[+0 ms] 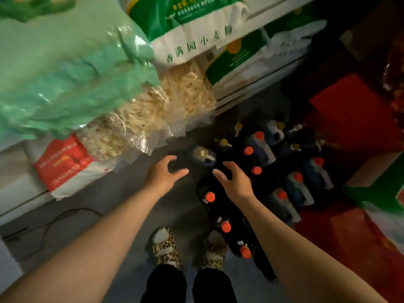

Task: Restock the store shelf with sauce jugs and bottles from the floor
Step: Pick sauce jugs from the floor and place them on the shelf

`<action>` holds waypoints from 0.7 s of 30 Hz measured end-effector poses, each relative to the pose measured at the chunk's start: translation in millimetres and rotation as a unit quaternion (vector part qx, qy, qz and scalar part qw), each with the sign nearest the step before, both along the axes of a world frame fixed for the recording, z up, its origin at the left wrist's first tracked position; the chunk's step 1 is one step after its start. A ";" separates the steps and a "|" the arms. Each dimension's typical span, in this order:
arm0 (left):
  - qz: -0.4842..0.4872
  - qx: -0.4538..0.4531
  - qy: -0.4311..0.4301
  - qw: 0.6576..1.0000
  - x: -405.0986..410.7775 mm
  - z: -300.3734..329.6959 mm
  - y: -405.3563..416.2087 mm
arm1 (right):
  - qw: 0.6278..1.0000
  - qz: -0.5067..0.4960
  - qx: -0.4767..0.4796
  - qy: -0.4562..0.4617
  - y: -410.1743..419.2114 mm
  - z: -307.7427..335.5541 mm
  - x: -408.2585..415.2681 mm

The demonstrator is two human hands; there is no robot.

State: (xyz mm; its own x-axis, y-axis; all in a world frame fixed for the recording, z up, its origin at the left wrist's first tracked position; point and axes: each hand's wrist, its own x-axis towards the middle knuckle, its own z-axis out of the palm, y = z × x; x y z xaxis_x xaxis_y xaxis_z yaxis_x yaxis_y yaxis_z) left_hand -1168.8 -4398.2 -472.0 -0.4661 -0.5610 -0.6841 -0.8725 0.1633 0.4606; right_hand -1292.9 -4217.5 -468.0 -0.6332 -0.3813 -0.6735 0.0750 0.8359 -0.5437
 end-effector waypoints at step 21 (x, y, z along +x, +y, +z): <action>-0.179 0.161 0.159 0.957 -69.4 -317.0 -58.7 | 0.981 -0.129 -0.136 -0.055 -46.4 -262.9 -9.6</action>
